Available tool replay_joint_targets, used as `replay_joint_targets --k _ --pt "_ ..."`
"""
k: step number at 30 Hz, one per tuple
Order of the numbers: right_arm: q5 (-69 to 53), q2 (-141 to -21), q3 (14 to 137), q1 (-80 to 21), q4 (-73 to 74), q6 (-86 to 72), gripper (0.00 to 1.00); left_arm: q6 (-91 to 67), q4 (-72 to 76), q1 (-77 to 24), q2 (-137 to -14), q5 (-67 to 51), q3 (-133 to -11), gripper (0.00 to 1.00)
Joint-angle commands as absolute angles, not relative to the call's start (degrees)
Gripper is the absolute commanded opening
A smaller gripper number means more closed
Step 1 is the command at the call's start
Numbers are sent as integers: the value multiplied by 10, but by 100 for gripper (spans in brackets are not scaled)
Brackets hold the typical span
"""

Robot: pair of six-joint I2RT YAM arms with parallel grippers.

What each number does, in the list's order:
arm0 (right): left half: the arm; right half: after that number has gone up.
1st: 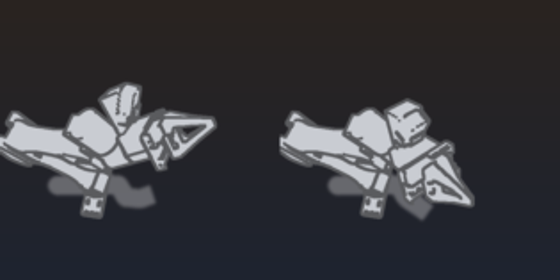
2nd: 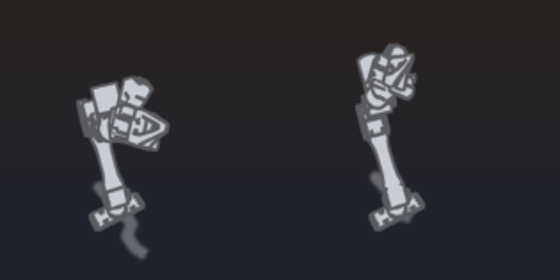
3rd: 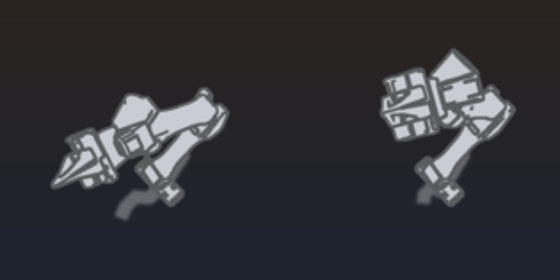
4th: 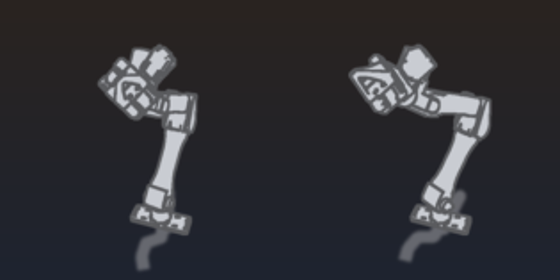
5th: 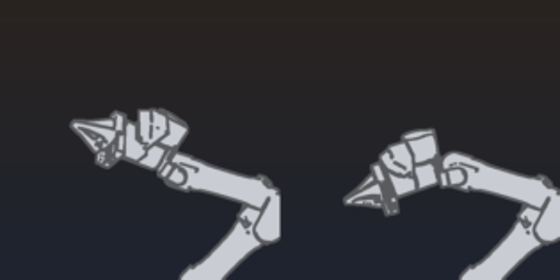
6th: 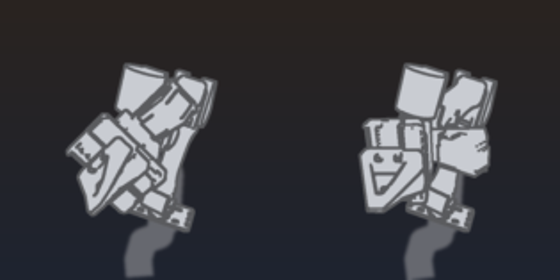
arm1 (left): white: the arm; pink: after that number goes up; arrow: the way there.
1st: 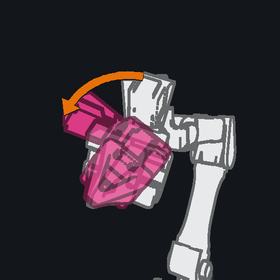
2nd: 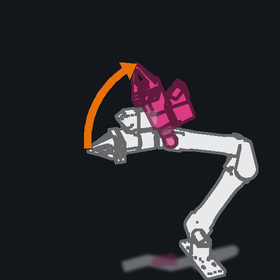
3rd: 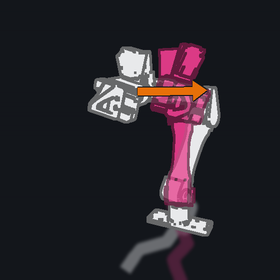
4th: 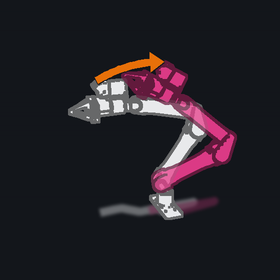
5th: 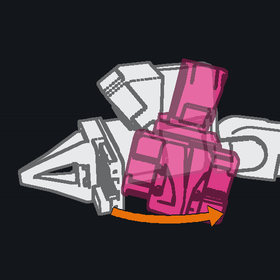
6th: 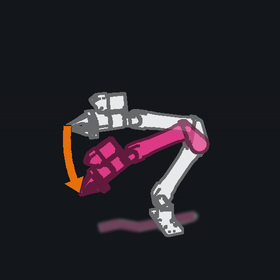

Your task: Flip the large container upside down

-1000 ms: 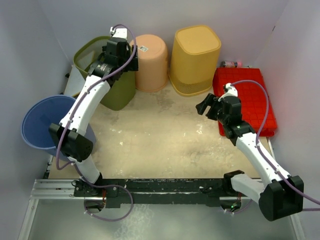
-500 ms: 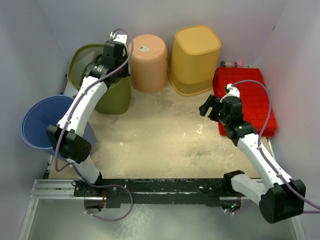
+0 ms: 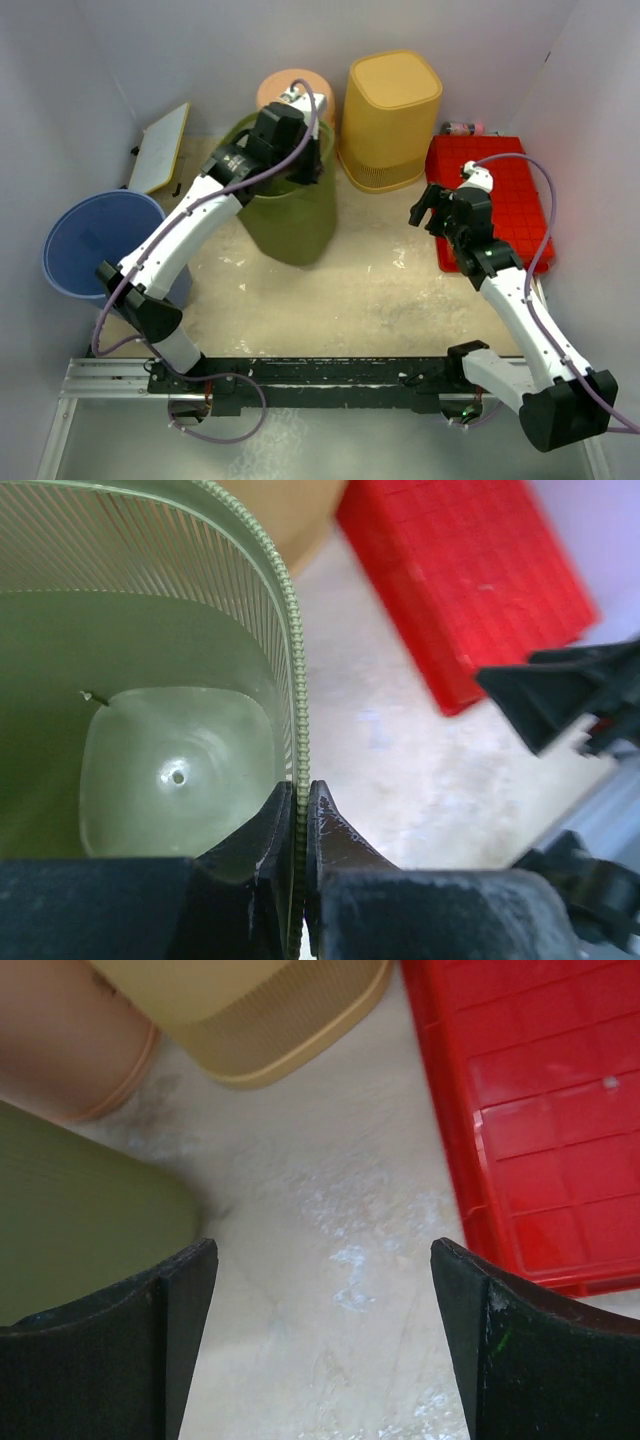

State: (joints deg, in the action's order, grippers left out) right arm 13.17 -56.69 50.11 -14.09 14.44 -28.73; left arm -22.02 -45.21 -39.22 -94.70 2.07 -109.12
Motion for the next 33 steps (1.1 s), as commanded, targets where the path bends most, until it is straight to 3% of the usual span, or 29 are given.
replay_joint_targets --k 1,7,22,28,33 --pt "255 -521 555 -137 178 -274 90 -355 -285 -415 -881 -80 -1055 0" --pt "340 -484 582 -137 196 -265 95 -494 -56 -416 -814 -137 -903 0" --pt "262 -488 567 -137 203 -266 95 -377 -202 -403 -765 -2 -747 0" --pt "169 -505 559 -137 227 -265 95 -310 -283 -401 -767 92 -735 30" --pt "46 -525 553 -137 252 -270 95 -262 -345 -400 -795 137 -758 40"
